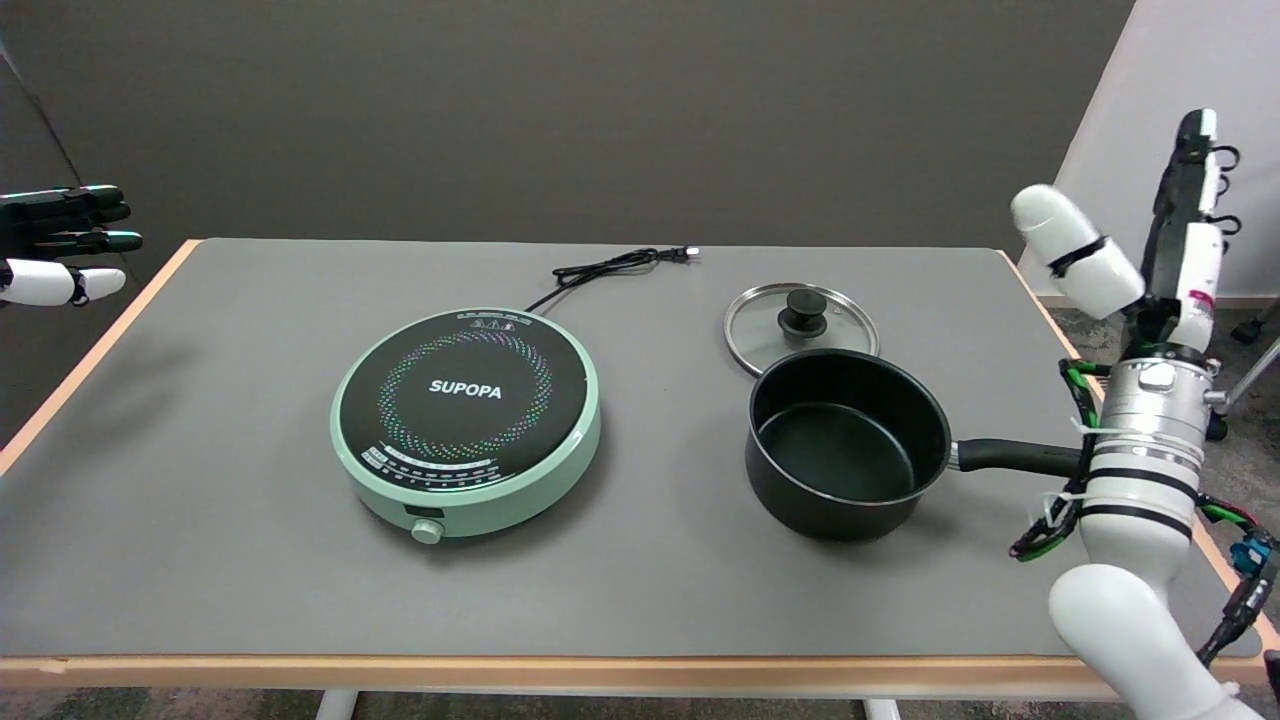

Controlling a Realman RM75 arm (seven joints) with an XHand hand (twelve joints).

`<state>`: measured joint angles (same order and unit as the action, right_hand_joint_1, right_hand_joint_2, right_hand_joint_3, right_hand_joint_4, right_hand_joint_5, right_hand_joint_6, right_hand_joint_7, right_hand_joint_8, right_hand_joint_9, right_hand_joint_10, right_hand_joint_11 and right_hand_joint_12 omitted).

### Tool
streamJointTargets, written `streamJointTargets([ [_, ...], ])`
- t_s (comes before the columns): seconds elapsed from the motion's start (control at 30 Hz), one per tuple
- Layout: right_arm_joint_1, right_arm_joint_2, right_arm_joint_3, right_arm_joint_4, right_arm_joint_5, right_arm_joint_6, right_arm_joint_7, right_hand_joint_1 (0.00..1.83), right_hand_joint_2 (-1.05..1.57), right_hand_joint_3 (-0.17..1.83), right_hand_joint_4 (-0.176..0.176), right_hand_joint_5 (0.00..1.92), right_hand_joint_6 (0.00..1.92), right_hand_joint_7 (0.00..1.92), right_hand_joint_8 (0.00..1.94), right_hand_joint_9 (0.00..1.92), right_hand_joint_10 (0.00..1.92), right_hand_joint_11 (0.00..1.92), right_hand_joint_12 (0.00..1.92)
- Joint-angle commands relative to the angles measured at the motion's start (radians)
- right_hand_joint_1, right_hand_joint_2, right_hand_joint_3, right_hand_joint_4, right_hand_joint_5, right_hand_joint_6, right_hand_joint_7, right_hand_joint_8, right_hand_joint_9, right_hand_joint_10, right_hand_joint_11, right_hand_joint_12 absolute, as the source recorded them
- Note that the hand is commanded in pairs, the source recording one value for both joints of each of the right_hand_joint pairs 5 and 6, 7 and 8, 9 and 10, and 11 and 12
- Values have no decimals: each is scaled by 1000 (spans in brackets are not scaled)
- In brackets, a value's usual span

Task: Place the soup pot onto the table.

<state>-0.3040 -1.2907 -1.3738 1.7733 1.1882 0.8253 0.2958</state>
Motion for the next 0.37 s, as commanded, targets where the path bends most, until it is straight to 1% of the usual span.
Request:
streamJointTargets([
  [0.03, 133, 41, -55, -168, -234, 258, 542, 591, 516, -5, 26, 0, 0, 0, 0, 0, 0, 0, 0],
  [0.23, 144, 45, -44, -168, -230, 241, 541, 602, 517, -10, 18, 0, 0, 0, 0, 0, 0, 0, 0],
  [0.27, 146, 46, -40, -168, -226, 229, 541, 606, 516, -12, 22, 0, 0, 0, 0, 0, 0, 0, 0],
  [0.37, 149, 51, -14, -179, -232, 195, 548, 615, 513, -4, 16, 0, 0, 0, 0, 0, 0, 0, 0],
])
